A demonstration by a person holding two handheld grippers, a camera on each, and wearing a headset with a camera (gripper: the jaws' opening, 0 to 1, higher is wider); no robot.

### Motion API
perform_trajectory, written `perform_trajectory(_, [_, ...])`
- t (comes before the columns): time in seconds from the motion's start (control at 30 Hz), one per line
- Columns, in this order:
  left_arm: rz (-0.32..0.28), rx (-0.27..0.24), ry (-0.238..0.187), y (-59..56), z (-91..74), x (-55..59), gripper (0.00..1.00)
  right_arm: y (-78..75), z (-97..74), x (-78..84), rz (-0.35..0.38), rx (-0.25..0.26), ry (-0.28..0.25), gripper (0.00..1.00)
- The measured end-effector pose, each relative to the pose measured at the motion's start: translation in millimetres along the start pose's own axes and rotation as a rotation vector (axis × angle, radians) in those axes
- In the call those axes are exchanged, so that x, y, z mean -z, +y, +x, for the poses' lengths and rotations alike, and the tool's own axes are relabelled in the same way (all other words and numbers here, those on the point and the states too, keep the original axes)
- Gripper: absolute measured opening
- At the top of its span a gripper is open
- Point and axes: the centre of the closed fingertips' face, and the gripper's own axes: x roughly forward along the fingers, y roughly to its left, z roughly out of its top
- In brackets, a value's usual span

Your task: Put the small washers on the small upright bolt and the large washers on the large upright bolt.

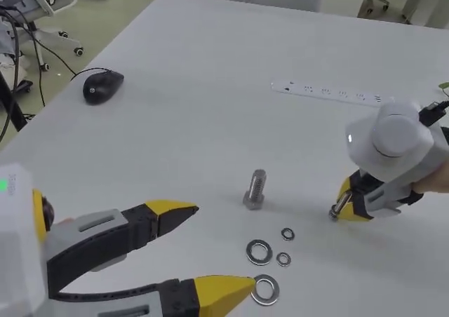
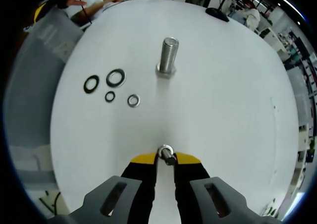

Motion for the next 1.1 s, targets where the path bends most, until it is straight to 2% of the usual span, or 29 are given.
perform_trajectory(0.23, [0.002, -0.001, 0.001, -0.4, -0.5, -0.3, 0.55, -2.5, 1.5, 4.6, 0.013, 0.012, -0.006, 0.16])
perform_trajectory(0.47, [0.010, 0.000, 0.001, -1.3, -0.2, -1.9, 0.55, -1.1, -12.0, 9.4, 0.037, 0.025, -0.008, 0.16])
perform_trajectory(0.57, [0.016, 0.000, 0.000, -2.2, -0.3, -3.2, 0.55, 7.0, -16.8, 13.2, 0.064, 0.012, -0.004, 0.16])
perform_trajectory(0.67, [0.021, 0.003, 0.002, -4.2, -0.5, -3.9, 0.55, 16.6, -21.3, 12.3, 0.062, 0.005, -0.002, 0.16])
perform_trajectory(0.93, [0.036, 0.004, -0.016, -10.5, -4.5, -9.9, 0.54, 50.3, -20.8, -6.7, 0.038, -0.062, -0.022, 0.16])
perform_trajectory(1.1, [0.048, 0.007, -0.027, -14.4, -7.9, -12.9, 0.54, 62.6, -15.8, -21.5, 0.016, -0.087, -0.040, 0.15])
